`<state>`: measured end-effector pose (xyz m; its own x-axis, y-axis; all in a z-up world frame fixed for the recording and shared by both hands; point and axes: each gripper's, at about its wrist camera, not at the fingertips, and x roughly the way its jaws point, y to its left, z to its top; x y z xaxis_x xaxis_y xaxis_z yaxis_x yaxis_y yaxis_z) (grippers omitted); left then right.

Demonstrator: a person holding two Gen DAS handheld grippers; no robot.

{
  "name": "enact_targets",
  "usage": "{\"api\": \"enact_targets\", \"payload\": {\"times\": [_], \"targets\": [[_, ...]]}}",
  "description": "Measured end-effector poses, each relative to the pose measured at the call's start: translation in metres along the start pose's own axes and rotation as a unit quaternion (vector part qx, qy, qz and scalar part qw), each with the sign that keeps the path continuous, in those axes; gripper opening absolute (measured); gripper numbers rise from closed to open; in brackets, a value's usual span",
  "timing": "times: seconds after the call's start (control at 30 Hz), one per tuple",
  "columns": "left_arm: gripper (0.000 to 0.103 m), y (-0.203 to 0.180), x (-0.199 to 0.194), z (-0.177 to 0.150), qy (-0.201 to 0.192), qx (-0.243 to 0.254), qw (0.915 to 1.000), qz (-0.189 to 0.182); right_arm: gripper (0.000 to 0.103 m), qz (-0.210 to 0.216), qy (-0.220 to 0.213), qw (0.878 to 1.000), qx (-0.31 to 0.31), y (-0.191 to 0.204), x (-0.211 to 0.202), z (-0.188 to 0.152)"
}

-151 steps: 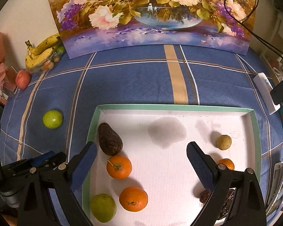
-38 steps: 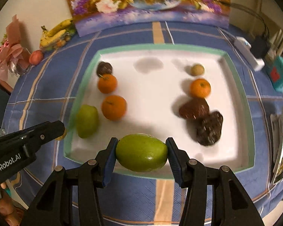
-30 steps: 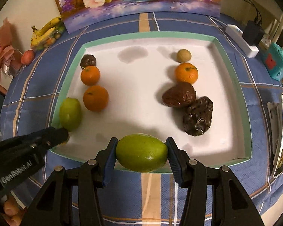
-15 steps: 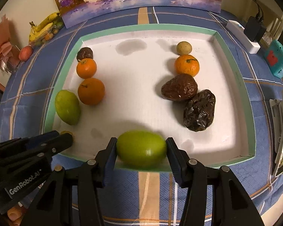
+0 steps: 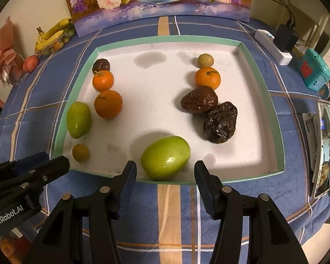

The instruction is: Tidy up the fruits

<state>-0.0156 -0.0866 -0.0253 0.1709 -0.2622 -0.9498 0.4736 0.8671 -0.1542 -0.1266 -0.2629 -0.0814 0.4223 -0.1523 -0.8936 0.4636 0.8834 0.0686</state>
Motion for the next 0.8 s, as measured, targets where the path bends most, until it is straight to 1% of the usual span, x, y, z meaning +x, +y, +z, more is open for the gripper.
{"api": "enact_targets", "payload": {"times": [0.03, 0.1, 0.13, 0.17, 0.2, 0.27, 0.3, 0.33, 0.37, 0.57, 0.8], "targets": [[0.073, 0.005, -0.002, -0.001, -0.002, -0.005, 1.0000, 0.008, 0.057, 0.002, -0.003, 1.000, 0.001, 0.000, -0.003, -0.002], [0.082, 0.015, -0.003, -0.003, -0.001, -0.014, 0.9995, 0.026, 0.061, 0.005, -0.009, 1.000, 0.002, -0.001, -0.009, -0.004], [0.084, 0.018, -0.003, -0.004, -0.001, -0.017, 0.9993, 0.034, 0.070, 0.008, -0.012, 1.000, 0.001, 0.000, -0.011, -0.006], [0.088, 0.022, -0.004, -0.005, -0.002, -0.018, 0.9989, 0.043, 0.074, 0.008, -0.013, 1.000, 0.001, 0.001, -0.012, -0.007], [0.094, 0.025, -0.004, -0.005, -0.004, -0.019, 0.9985, 0.051, 0.074, 0.008, -0.014, 1.000, 0.001, 0.003, -0.014, -0.010], [0.103, 0.030, -0.003, -0.007, -0.008, -0.019, 0.9975, 0.068, 0.076, 0.004, -0.016, 1.000, -0.003, 0.007, -0.015, -0.011], [0.103, 0.032, -0.003, -0.008, -0.010, -0.018, 0.9970, 0.074, 0.079, 0.002, -0.018, 1.000, -0.004, 0.009, -0.015, -0.011], [0.103, 0.034, -0.004, -0.008, -0.011, -0.016, 0.9966, 0.080, 0.087, 0.000, -0.021, 1.000, -0.006, 0.010, -0.016, -0.012], [0.103, 0.038, -0.004, -0.010, -0.013, -0.013, 0.9961, 0.086, 0.091, -0.001, -0.023, 1.000, -0.007, 0.012, -0.016, -0.011], [0.103, 0.050, -0.009, -0.014, -0.021, -0.008, 0.9951, 0.096, 0.091, -0.004, -0.036, 0.999, -0.011, 0.017, -0.018, -0.012], [0.103, 0.053, -0.021, -0.015, -0.037, -0.015, 0.9949, 0.092, 0.092, -0.004, -0.052, 0.999, -0.014, 0.022, -0.026, -0.014]]}}
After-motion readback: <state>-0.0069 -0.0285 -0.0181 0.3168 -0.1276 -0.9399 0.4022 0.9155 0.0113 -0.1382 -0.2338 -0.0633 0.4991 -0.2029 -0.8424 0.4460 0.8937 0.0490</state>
